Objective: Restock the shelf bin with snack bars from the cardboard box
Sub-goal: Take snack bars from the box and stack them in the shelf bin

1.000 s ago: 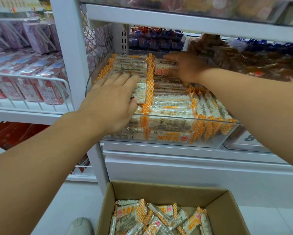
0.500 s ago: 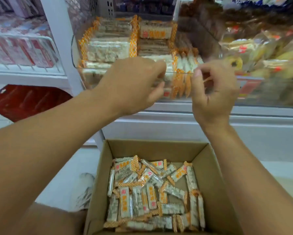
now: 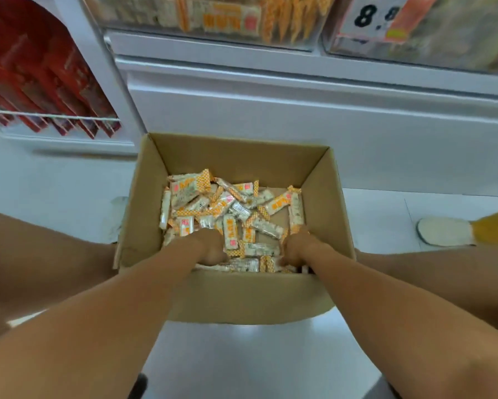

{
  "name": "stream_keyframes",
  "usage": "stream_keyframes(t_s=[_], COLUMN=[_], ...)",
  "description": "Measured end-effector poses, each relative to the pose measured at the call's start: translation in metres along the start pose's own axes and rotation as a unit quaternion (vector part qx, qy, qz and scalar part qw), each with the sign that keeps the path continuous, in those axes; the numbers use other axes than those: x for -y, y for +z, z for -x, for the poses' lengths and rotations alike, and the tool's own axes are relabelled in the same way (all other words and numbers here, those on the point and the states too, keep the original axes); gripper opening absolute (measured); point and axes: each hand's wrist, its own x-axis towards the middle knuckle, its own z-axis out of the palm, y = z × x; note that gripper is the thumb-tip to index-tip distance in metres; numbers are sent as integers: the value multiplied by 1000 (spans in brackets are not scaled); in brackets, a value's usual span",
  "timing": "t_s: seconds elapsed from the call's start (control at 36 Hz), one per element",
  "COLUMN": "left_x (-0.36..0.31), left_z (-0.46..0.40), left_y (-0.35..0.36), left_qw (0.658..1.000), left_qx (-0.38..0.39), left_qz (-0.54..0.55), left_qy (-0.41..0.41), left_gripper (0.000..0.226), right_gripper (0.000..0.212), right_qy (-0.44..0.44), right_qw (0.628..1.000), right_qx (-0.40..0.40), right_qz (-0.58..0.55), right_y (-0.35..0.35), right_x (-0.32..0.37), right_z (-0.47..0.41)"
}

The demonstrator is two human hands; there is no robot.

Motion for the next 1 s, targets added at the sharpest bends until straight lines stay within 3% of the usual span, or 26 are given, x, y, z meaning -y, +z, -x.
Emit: stream_keyframes(t_s=[0.06,0.17,0.28,0.33,0.42,0.5,0.56,0.61,0.67,0.75,0.81,0.89,0.94,1.0], left_x=[-12,-18,-11,-13,-21,-26,-25,-20,-15,-11,-11,-12,-12,-13], left_z=[-6,-18,-27,-27,-20,-14,-12,-16,-17,-18,-20,-20,-20,-21], left_y=[2,11,10,3,-11,-19,-20,-15,-10,-5,-5,-5,-4,-3], left_qw=[999,978,941,910,863,859,863,863,866,871,872,857,852,850], left_qx=[-13,-20,-58,-67,-76,-104,-102,-96,-92,-89,-89,-87,-74,-69], left_qz=[36,199,333,409,497,498,491,490,484,475,473,498,506,509], left_qy=[26,50,0,-26,-52,-54,-60,-73,-80,-87,-90,-101,-112,-119], left_gripper=[42,32,32,30,25,36,30,6,12,24,25,30,13,15], right_gripper=[56,40,11,12,27,26,24,18,34,68,78,48,44,37], right_qy=[13,25,53,36,-23,-88,-87,-65,-43,-24,-23,-62,-89,-109], right_qw=[1000,993,970,944,889,856,869,918,955,944,933,964,980,980], right_qx=[15,-89,-177,-205,-218,-146,-134,-170,-164,-66,-42,-49,-42,-45], right_qz=[2,-71,-159,-255,-402,-488,-469,-352,-245,-321,-356,-255,-170,-161], right_y=[5,1,-9,-20,-45,-64,-65,-62,-53,-35,-24,-11,-8,-10], right_x=[2,4,-3,0,16,35,43,42,36,31,36,47,56,61], right_z=[-7,-10,-6,-6,-3,2,1,-2,-4,-8,-13,-21,-26,-29])
